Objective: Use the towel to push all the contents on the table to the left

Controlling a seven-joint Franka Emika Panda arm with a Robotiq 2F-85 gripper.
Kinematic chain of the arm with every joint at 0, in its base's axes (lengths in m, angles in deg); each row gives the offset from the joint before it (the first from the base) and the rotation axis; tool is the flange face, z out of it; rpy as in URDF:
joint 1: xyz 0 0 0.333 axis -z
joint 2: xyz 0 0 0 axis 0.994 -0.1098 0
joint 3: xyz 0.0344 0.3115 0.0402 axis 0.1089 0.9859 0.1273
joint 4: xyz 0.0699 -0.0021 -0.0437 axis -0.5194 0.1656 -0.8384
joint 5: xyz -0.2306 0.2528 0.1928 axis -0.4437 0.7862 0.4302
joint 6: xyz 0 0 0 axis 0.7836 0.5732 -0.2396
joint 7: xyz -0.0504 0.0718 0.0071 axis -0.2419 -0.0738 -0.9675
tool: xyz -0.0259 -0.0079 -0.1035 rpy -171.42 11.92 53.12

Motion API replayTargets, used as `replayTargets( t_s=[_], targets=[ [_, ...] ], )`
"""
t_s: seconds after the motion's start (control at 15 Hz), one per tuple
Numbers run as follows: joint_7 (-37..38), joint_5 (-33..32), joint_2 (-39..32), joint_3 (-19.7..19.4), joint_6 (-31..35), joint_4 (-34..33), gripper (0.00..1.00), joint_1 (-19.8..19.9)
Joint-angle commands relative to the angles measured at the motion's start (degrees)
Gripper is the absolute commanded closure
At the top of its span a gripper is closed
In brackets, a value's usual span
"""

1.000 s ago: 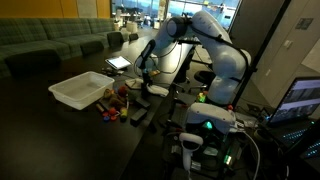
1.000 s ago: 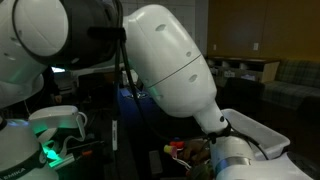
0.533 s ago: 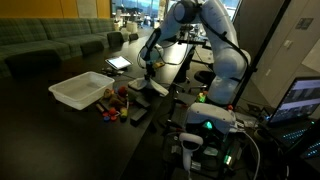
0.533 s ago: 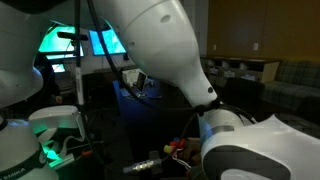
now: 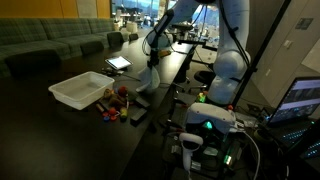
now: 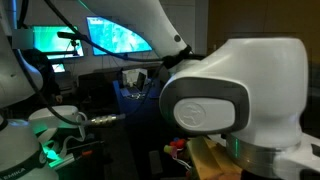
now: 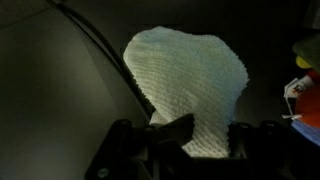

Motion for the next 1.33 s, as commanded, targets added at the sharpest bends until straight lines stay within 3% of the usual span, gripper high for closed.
replayTargets(
  t_s=[0.0,0.47,1.0,1.27],
  targets=[
    [0.7,0.7,7.2,-1.0,2.5,6.2,0.90,-2.0],
    [-1.2,1.7,10.3,-1.2,2.2,9.2,0.90,-3.0],
    [4.2,-12.3,16.6,-8.9,-4.1,11.5,0.90,-5.4],
    [5.5,-15.0,16.1,-8.9,-4.0,11.3,0.90,-6.1]
  ],
)
